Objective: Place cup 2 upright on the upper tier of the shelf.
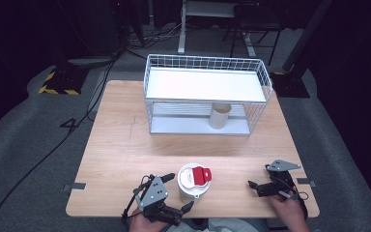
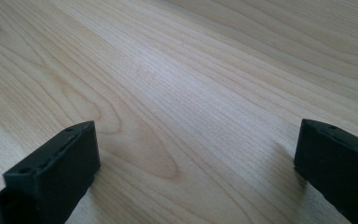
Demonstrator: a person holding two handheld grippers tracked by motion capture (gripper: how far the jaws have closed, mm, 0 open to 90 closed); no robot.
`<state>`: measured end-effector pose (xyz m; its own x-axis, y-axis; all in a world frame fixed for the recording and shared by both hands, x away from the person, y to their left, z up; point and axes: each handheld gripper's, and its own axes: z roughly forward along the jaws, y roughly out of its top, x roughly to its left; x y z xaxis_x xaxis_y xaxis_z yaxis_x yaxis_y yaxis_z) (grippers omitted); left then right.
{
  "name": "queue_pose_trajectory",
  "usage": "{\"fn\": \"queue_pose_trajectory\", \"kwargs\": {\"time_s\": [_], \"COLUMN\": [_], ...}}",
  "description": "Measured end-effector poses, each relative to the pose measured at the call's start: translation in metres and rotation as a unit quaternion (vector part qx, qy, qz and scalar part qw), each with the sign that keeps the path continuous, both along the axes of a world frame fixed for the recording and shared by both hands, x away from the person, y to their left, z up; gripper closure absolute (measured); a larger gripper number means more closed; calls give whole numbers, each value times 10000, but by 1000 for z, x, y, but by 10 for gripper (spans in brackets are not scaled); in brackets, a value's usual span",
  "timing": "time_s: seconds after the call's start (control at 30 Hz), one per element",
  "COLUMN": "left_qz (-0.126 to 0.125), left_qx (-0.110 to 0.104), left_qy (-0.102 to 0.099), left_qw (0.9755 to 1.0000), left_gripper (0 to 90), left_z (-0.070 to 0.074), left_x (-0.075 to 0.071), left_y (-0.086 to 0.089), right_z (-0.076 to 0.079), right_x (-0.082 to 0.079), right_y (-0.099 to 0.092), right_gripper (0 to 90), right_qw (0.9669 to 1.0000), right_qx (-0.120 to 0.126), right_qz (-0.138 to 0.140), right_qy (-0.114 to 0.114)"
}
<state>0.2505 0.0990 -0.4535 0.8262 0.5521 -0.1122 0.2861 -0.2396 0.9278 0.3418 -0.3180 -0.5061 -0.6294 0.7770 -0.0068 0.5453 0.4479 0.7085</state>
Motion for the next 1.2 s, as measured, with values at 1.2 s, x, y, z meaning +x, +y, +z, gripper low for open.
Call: {"fn": "queue_pose_trajectory", "kwargs": {"time_s": [1.2], "left_qz": [124], "left_qx": [9], "left_qy": [152], "left_qw": [9998], "left_gripper": [90], "left_z": [-43], "left_x": [22], "left_y": [-35], "right_z": [0], "right_x": [0], "right_y": [0], "right_gripper": [1], "right_qw": [10000], "right_qx": [-1], "right_qz": [0], "right_qy": [-1]}}
